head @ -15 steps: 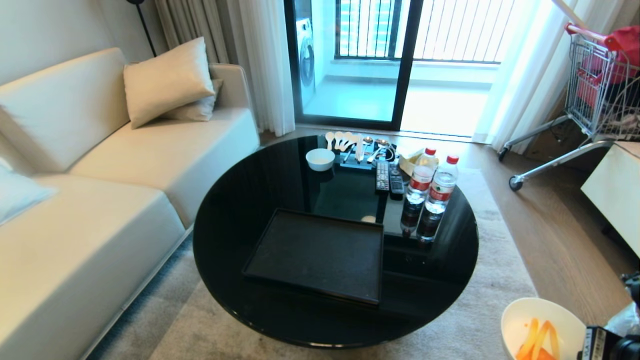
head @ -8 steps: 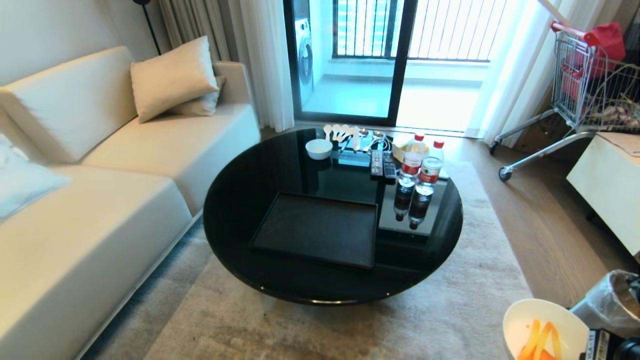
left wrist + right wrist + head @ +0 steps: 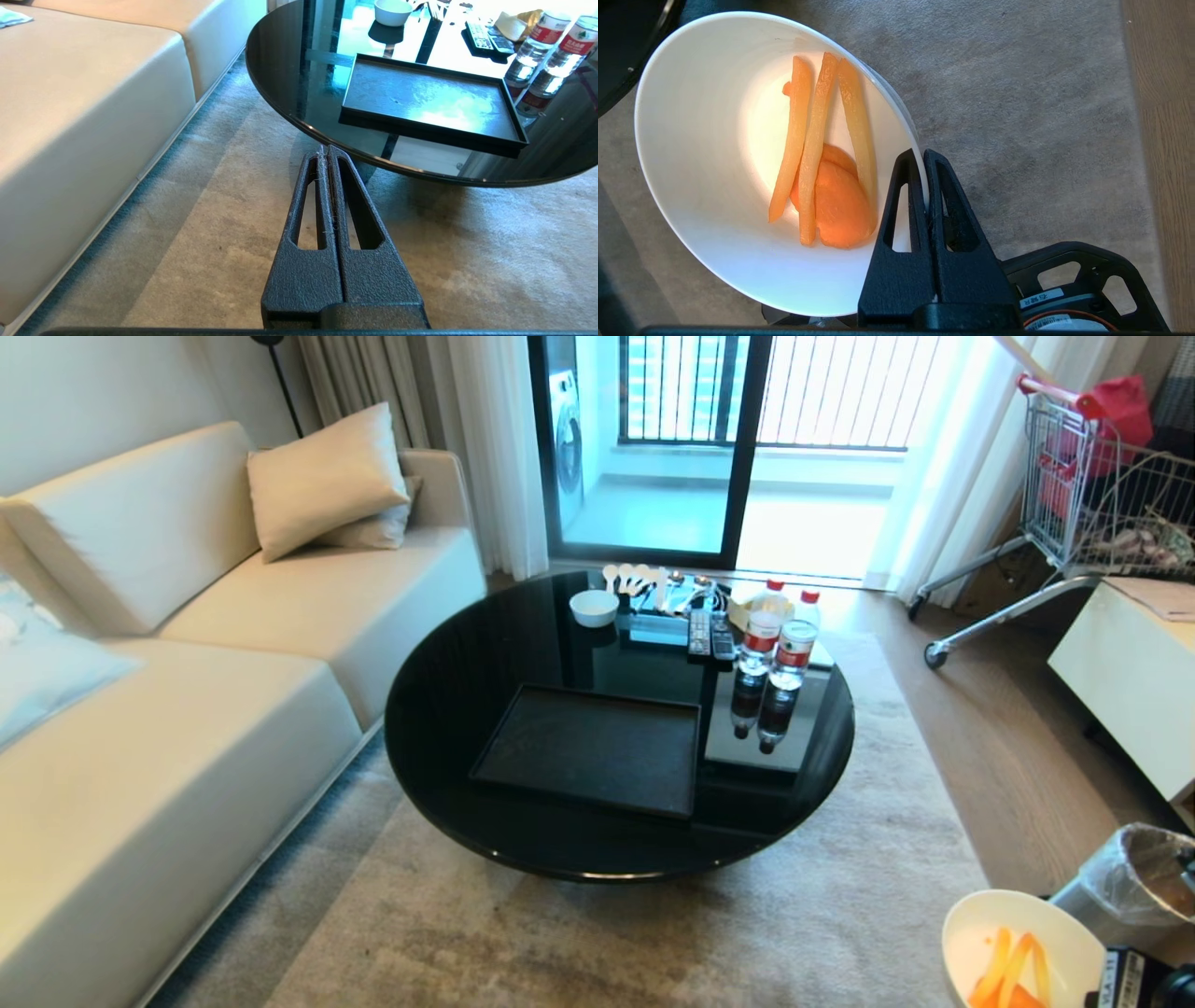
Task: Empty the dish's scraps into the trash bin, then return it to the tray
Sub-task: Move the bowl over the trash can
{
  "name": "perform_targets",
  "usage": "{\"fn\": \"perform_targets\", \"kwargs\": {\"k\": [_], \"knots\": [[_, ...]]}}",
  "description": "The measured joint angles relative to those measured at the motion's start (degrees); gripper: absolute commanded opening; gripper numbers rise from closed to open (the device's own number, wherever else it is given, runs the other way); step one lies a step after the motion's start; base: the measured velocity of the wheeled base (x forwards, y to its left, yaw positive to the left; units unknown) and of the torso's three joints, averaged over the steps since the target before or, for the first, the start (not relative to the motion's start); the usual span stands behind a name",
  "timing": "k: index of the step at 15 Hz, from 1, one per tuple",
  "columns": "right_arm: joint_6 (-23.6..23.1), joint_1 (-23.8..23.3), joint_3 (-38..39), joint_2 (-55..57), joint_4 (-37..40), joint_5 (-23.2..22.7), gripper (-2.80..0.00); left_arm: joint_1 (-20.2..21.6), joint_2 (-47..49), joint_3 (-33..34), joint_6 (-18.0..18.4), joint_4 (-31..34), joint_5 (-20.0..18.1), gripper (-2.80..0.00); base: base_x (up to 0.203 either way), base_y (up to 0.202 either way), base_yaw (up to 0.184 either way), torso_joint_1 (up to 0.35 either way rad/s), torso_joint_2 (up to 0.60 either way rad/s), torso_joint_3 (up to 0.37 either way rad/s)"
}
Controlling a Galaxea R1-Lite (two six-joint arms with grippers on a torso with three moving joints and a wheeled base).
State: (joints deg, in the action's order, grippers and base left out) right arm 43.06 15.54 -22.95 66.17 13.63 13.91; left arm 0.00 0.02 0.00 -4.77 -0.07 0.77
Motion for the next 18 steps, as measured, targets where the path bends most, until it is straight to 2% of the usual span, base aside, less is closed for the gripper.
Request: {"fn": "perform_targets", "kwargs": {"k": [7,18], "knots": [[-0.1,0.0,0.0,-3.1,4.0,0.0,-2.8,0.0,0.0,0.0,0.0,0.0,0.0,-2.8,0.0,0.0,0.0,0.0,0.0,0.0],[-0.1,-1.4,-0.1,-4.6,4.1,0.0,-2.8,0.0,0.0,0.0,0.0,0.0,0.0,-2.8,0.0,0.0,0.0,0.0,0.0,0.0]]}}
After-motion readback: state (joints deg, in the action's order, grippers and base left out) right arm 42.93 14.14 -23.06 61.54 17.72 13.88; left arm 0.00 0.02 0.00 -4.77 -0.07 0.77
